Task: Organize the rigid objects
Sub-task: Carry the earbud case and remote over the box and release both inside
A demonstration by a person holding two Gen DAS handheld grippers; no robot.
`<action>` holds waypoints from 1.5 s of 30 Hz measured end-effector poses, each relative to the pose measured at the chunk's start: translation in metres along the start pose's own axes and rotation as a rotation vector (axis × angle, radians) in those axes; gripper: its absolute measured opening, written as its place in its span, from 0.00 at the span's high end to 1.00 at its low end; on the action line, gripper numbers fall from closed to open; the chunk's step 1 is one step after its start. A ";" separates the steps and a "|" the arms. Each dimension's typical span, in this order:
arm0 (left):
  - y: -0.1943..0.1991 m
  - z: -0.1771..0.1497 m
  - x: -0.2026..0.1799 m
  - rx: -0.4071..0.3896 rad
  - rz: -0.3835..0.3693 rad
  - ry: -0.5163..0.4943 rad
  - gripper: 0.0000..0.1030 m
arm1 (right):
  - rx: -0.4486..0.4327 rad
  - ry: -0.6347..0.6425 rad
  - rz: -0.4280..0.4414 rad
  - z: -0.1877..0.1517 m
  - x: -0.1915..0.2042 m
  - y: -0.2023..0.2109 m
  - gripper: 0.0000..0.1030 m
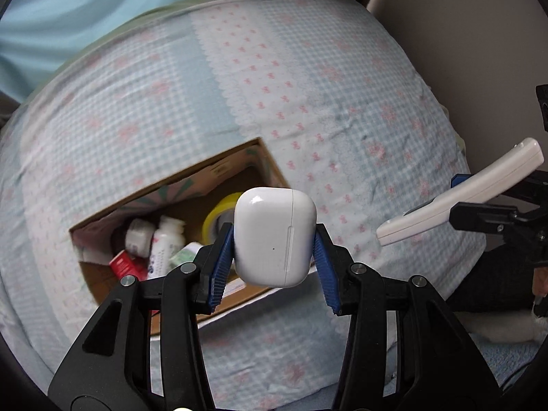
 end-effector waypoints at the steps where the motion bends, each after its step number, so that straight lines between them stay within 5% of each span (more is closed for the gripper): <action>1: 0.007 -0.007 0.011 -0.009 0.006 0.014 0.59 | -0.003 0.003 0.008 0.001 0.011 -0.001 0.48; 9: 0.046 -0.061 0.088 -0.042 0.055 0.084 0.59 | 0.006 -0.007 0.060 0.002 0.092 -0.017 0.48; 21: 0.031 -0.095 0.166 -0.013 0.032 0.111 0.59 | 0.051 -0.163 0.103 0.020 0.157 -0.080 0.48; 37: -0.041 -0.095 0.203 0.073 0.033 0.109 0.59 | 0.174 -0.458 0.170 0.053 0.142 -0.202 0.48; 42: -0.044 -0.091 0.199 0.070 0.052 0.053 0.59 | 0.179 -0.501 0.117 0.054 0.135 -0.214 0.46; 44: -0.045 -0.088 0.197 0.082 0.067 0.047 0.53 | 0.161 -0.542 0.070 0.052 0.129 -0.212 0.41; 45: -0.044 -0.087 0.196 0.085 0.070 0.047 0.25 | 0.147 -0.567 0.055 0.050 0.126 -0.209 0.25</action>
Point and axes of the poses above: each gripper's, at about its wrist camera, not at the fingertips, and y roughly against the way its jaws point, x to its left, z to its top, the point moved 2 cm from there along -y, roughly the way its jaws point, and after that the axes turned 11 degrees about -z, right-handed, at the moved point
